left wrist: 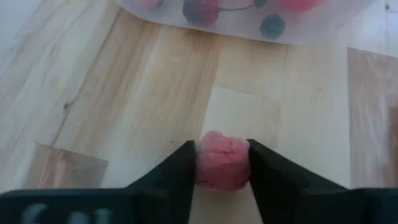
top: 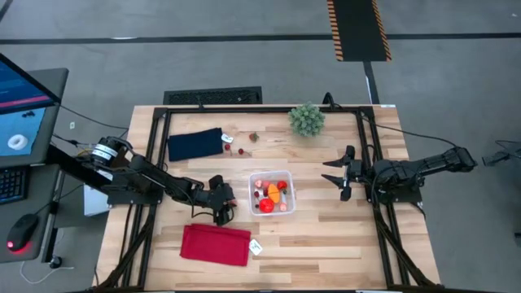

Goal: Pick and placing Produce into tupperware
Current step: Put the pink peach into the transparent bin

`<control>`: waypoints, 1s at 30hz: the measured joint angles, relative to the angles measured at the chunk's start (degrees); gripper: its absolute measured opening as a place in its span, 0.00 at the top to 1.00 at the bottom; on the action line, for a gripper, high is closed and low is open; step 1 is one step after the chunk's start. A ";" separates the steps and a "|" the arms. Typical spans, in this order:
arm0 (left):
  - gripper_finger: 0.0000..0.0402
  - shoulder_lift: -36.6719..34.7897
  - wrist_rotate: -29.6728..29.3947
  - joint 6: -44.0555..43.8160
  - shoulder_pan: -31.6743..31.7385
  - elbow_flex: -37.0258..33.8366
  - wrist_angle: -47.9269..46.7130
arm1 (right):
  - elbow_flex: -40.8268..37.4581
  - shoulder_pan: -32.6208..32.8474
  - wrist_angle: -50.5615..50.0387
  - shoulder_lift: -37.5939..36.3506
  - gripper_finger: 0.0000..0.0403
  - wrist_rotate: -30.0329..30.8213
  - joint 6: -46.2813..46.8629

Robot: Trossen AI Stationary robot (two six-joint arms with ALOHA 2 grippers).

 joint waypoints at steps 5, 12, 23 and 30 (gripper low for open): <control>0.82 -1.40 -0.27 -0.02 -0.08 -0.07 -0.35 | 0.02 -0.02 -0.02 -0.01 0.44 0.00 0.00; 0.84 -5.75 -3.32 1.41 0.04 -0.07 -3.41 | 0.00 0.00 -0.02 0.01 0.44 0.00 0.00; 0.81 -16.54 -4.46 5.90 1.85 -0.04 -0.94 | 0.02 -0.02 -0.02 0.01 0.44 0.00 0.00; 0.81 -16.80 6.14 8.00 7.78 1.19 4.77 | 0.01 -0.01 -0.01 0.01 0.44 0.00 0.00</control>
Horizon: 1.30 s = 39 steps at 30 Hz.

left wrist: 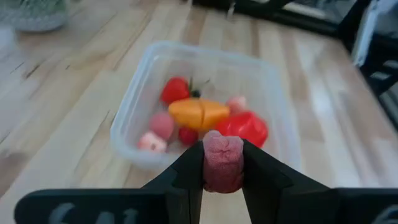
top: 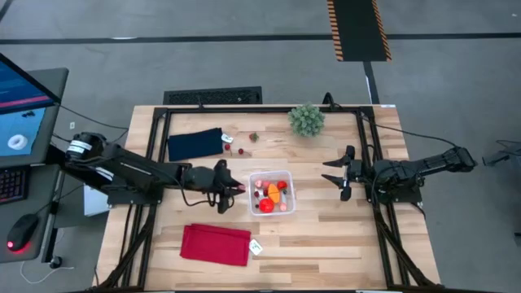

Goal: Pick and placing Produce into tupperware
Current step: Put the pink peach into the transparent bin, then put the red cherry into the transparent bin

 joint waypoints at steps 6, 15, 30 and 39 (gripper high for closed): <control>0.81 2.14 2.43 1.77 1.82 3.41 -0.34 | 0.01 0.01 -0.01 0.00 0.44 0.00 0.00; 0.77 15.46 7.25 1.50 4.59 16.24 -6.13 | 0.01 0.01 -0.02 -0.04 0.44 -0.02 0.00; 0.45 21.09 5.90 -7.41 5.96 23.86 -17.25 | 0.01 -0.01 0.01 0.37 0.44 -0.02 0.00; 0.31 20.68 -8.91 -15.21 6.19 26.99 -27.06 | -0.01 -0.01 0.01 0.38 0.44 -0.02 0.00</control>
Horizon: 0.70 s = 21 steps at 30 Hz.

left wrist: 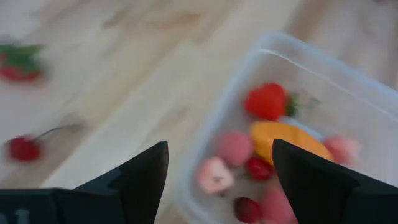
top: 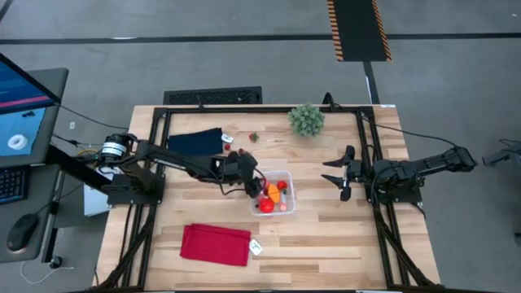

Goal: Pick and placing Produce into tupperware
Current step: Put the red cherry into the transparent bin

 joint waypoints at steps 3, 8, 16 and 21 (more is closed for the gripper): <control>0.31 -0.56 -5.14 -5.15 0.23 2.50 -7.19 | 0.01 0.01 0.00 0.00 0.44 0.00 0.00; 0.30 -0.57 -14.20 -22.75 0.63 7.08 -20.06 | 0.00 0.02 -0.02 0.00 0.44 0.00 0.00; 0.30 -0.57 -16.22 -58.61 4.28 8.47 -33.73 | 0.00 0.00 0.00 0.00 0.44 0.00 0.00; 0.30 -0.55 -11.91 -62.17 7.75 8.21 -36.81 | 0.00 0.01 -0.01 0.00 0.44 0.00 0.00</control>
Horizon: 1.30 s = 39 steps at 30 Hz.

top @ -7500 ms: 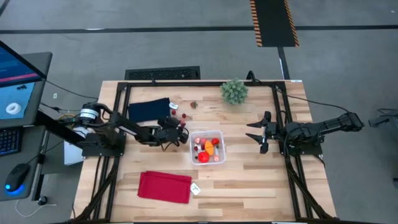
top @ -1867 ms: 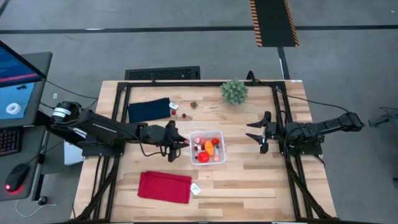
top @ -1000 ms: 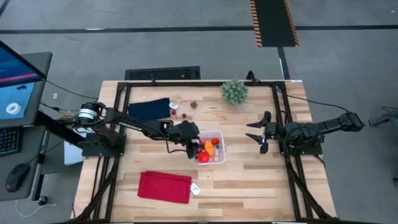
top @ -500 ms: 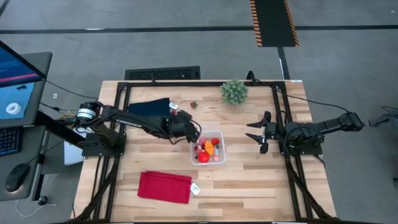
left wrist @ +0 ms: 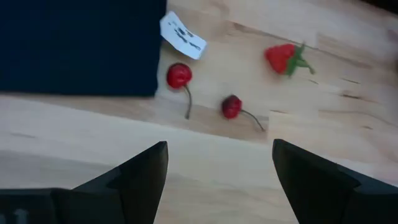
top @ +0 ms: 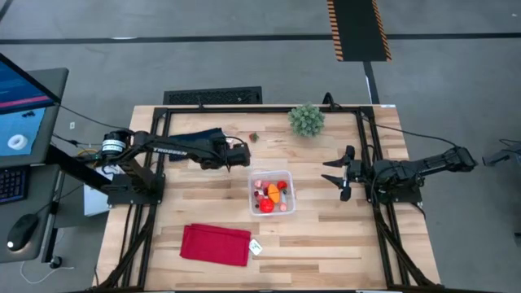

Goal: Pick and placing Produce into tupperware
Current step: Put the red cherry into the transparent bin

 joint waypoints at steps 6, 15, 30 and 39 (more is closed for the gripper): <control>0.30 1.89 6.17 -1.75 3.55 0.04 -2.01 | 0.02 0.01 0.01 0.00 0.44 0.00 0.00; 0.30 7.25 9.21 -1.88 7.40 0.02 -1.51 | 0.00 0.01 -0.01 0.00 0.44 0.00 0.00; 0.31 12.76 9.01 3.08 10.60 0.04 4.04 | 0.01 0.00 0.00 -0.05 0.44 0.00 0.00; 0.31 14.36 8.80 6.72 12.24 0.10 6.19 | 0.00 0.00 -0.01 0.00 0.44 0.02 0.00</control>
